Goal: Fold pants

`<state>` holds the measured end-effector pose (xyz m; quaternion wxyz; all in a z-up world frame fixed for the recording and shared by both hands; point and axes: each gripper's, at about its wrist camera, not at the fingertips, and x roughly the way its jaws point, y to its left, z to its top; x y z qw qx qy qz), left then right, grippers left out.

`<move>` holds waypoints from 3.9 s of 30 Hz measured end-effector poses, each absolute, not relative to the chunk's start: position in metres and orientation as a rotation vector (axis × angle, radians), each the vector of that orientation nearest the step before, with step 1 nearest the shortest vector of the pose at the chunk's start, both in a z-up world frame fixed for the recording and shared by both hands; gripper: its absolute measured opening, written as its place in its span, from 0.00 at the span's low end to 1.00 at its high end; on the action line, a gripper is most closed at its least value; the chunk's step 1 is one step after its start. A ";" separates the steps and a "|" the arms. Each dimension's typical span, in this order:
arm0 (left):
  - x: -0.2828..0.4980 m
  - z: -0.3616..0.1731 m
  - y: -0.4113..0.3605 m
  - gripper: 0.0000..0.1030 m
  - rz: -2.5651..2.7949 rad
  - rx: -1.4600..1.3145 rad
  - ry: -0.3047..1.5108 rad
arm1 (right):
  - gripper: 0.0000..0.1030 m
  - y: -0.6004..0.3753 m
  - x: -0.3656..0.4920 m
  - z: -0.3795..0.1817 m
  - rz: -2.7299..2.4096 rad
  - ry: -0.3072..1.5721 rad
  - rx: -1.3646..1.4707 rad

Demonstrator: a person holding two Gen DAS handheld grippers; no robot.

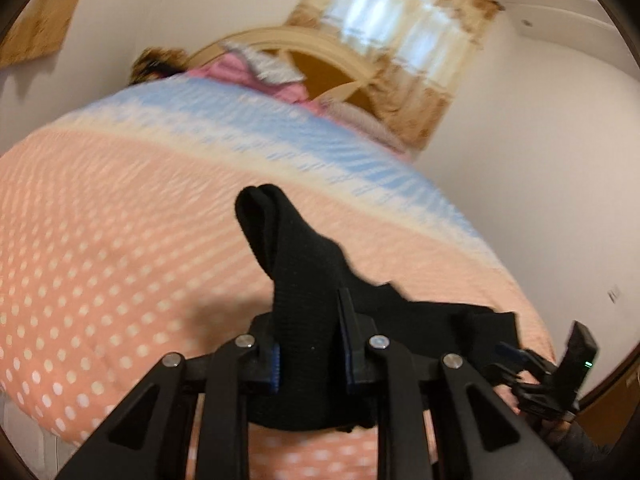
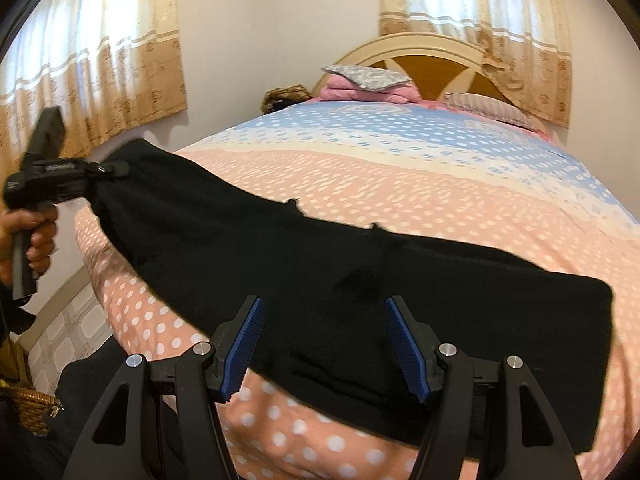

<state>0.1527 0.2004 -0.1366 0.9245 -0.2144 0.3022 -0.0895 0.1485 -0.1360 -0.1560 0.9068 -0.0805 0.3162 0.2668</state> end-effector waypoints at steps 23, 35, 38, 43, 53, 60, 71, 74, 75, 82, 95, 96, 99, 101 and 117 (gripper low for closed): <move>0.204 -0.064 -0.024 0.21 -0.642 -0.265 0.646 | 0.62 -0.314 0.170 -0.140 0.049 0.652 0.144; 0.224 -0.080 -0.114 0.21 -0.710 -0.180 0.743 | 0.63 -0.359 0.162 -0.153 -0.066 0.632 0.281; 0.228 -0.089 -0.136 0.22 -0.706 -0.129 0.752 | 0.63 -0.360 0.159 -0.153 -0.083 0.617 0.283; 0.243 -0.126 -0.173 0.31 -0.689 -0.059 0.835 | 0.63 -0.361 0.158 -0.157 -0.103 0.611 0.280; 0.214 -0.117 -0.132 0.66 -0.645 -0.076 0.722 | 0.63 -0.389 0.145 -0.141 -0.109 0.502 0.396; 0.202 -0.141 -0.055 0.82 -0.386 -0.021 0.690 | 0.63 -0.338 0.132 -0.120 0.124 0.503 0.270; 0.206 -0.194 -0.036 0.92 -0.293 -0.036 0.788 | 0.61 -0.344 0.157 -0.168 0.048 0.769 0.189; 0.200 -0.195 -0.027 0.95 -0.294 -0.075 0.781 | 0.62 -0.353 0.160 -0.171 0.053 0.778 0.205; 0.198 -0.195 -0.025 0.95 -0.293 -0.080 0.777 | 0.62 -0.356 0.160 -0.170 0.051 0.780 0.212; 0.183 -0.197 -0.008 0.95 -0.300 -0.166 0.766 | 0.63 -0.313 0.165 -0.093 0.226 0.637 0.175; 0.180 -0.210 0.013 0.96 -0.302 -0.232 0.758 | 0.63 -0.112 0.341 -0.128 0.631 1.098 -0.051; 0.180 -0.210 0.011 0.96 -0.304 -0.213 0.757 | 0.63 -0.104 0.346 -0.135 0.631 1.125 -0.062; 0.181 -0.211 0.010 0.97 -0.312 -0.209 0.759 | 0.63 -0.077 0.353 -0.163 0.670 1.268 -0.120; 0.183 -0.212 0.011 0.98 -0.317 -0.220 0.759 | 0.58 -0.069 0.354 -0.172 0.703 1.310 -0.148; 0.180 -0.215 0.004 1.00 -0.305 -0.165 0.758 | 0.10 -0.066 0.355 -0.188 0.645 1.249 -0.208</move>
